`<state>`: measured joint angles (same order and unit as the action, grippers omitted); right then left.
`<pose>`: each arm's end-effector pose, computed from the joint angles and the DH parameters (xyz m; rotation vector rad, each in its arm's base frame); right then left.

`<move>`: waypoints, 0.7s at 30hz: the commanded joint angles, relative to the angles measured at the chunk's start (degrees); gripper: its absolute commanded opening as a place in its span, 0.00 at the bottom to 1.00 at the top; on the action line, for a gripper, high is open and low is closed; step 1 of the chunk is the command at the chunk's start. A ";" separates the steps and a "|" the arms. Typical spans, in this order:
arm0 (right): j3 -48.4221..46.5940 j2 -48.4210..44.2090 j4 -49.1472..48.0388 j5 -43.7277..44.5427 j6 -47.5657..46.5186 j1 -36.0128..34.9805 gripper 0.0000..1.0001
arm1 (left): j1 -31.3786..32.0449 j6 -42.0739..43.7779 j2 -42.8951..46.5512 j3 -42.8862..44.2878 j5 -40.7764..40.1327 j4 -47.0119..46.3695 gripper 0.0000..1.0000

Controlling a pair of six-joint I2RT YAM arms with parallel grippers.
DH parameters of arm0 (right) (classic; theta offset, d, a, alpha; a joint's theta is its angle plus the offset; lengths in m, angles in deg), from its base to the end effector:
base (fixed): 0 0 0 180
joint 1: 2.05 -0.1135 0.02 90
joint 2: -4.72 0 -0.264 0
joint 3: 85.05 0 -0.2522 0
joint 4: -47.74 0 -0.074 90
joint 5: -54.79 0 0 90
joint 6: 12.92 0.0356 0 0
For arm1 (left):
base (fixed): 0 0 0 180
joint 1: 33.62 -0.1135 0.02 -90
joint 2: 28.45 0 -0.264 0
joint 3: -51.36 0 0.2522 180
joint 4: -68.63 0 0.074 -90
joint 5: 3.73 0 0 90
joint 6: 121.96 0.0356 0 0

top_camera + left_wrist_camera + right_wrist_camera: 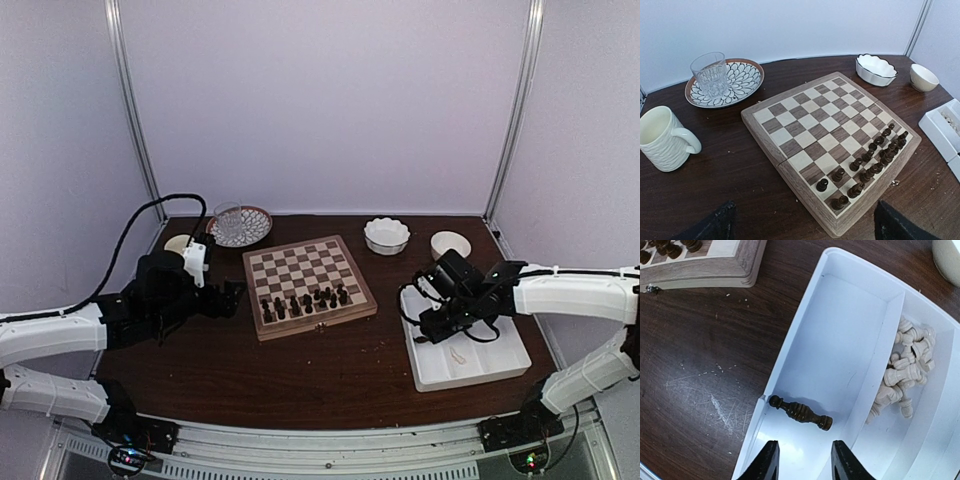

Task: Set up the chess pieces on the board
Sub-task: Pick up the chess pile from the storage box.

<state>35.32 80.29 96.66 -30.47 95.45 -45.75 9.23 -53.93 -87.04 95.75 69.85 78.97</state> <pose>0.1779 0.1659 0.2008 -0.5710 2.6551 0.2159 0.1720 -0.1458 0.2320 0.1800 2.0000 -0.4452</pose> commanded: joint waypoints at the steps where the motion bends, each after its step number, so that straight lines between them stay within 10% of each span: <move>1: -2.09 0.40 0.33 0.63 -6.00 -0.15 0.39 | -0.14 0.64 0.65 -0.42 1.30 -2.32 0.95; 21: -6.17 14.79 -0.07 1.56 -5.24 -0.15 0.34 | -0.14 0.44 2.12 -0.66 1.40 -1.68 0.95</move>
<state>30.47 93.31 96.48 -29.12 89.31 -45.75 9.23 -53.93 -85.38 95.43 70.72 79.04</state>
